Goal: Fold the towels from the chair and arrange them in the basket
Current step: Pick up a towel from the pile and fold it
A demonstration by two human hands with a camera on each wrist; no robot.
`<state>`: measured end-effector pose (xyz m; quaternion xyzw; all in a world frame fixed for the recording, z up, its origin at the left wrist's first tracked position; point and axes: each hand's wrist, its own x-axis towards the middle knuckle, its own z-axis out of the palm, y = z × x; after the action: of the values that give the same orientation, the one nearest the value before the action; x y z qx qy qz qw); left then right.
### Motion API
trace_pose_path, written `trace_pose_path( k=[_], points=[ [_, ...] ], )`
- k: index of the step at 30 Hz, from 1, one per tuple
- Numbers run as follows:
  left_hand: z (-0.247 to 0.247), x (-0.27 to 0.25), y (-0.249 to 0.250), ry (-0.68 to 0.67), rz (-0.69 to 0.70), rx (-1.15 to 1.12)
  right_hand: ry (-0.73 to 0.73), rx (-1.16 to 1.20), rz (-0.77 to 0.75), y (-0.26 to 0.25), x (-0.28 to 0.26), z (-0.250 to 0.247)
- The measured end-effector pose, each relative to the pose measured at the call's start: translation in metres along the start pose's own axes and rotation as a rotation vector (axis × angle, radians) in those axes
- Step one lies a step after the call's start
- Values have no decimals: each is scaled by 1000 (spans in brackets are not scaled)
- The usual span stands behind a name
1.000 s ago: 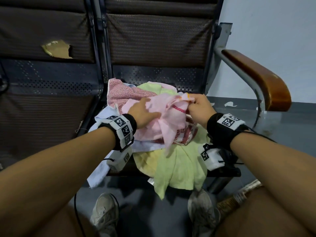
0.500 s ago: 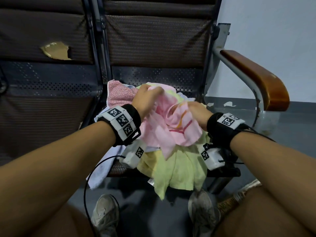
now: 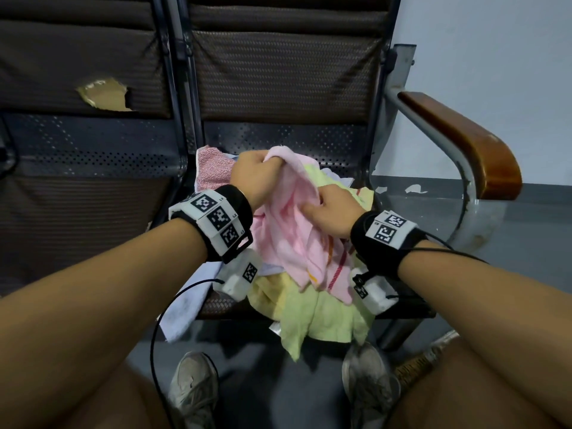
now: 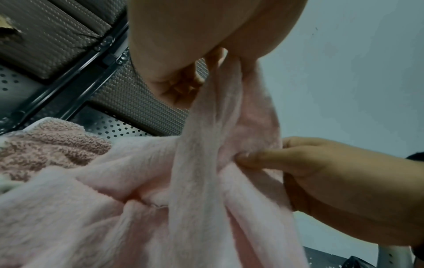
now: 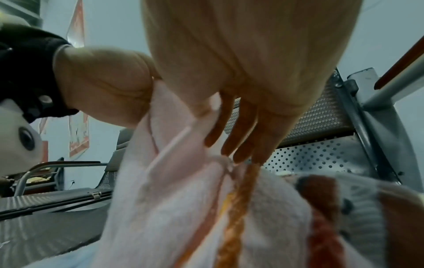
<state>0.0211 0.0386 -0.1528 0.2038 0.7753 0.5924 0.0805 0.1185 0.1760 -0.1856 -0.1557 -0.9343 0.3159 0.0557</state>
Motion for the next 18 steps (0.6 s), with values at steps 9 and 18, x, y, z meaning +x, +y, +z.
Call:
trace_pose_path(
  k=[9, 18],
  points=[
    [-6, -2, -7, -78, 45, 230, 295, 258, -172, -5, 2, -10],
    [-30, 24, -1, 223, -304, -192, 44, -174, 24, 17, -6, -9]
  ],
)
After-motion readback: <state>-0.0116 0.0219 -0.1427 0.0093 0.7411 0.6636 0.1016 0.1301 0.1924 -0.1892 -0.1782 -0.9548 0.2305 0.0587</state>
